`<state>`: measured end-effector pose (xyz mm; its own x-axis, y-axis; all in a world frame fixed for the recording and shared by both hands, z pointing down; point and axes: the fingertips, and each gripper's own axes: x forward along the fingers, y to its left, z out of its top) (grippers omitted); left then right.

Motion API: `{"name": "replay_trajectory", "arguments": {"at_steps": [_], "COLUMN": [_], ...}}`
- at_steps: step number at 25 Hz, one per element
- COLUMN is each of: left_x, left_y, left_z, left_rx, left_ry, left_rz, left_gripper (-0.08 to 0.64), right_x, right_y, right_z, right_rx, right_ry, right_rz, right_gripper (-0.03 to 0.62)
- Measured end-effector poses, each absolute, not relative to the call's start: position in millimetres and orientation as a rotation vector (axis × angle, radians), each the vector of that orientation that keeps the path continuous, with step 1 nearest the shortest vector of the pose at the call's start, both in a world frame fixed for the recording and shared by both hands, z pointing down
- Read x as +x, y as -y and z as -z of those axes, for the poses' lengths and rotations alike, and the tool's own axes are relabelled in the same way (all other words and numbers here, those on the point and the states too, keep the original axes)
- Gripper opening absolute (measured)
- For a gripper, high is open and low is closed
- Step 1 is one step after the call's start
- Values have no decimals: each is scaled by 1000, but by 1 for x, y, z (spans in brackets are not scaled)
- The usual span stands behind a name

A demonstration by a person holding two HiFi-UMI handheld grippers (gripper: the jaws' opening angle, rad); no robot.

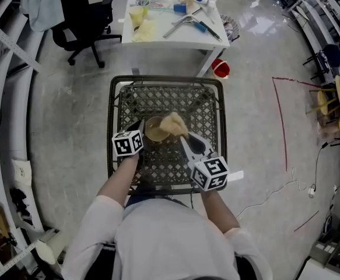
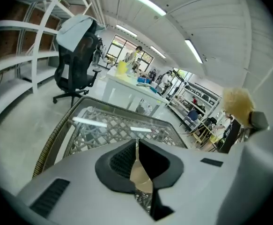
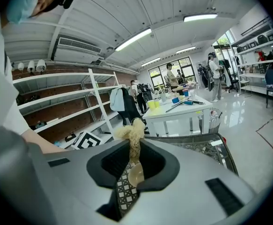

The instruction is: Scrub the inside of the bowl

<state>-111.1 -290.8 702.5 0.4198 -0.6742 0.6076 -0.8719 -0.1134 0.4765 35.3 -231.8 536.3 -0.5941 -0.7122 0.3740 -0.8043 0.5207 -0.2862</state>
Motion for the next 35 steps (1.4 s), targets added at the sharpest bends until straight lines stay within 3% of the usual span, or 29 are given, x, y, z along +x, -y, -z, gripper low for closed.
{"name": "replay_trajectory", "arguments": {"at_steps": [19, 35], "left_x": [-98, -81], "left_y": [235, 156], "left_z": [-541, -476], "left_rx": [2263, 2435], "left_ry": [1476, 1622], "left_rz": [-228, -269], "left_gripper": [41, 41], "right_x": [37, 48], "right_y": [198, 152], "right_z": [-492, -472], "right_rx": [1224, 1172], "right_ry": [2696, 2771], "right_rz": [-521, -451], "right_gripper": [69, 69]}}
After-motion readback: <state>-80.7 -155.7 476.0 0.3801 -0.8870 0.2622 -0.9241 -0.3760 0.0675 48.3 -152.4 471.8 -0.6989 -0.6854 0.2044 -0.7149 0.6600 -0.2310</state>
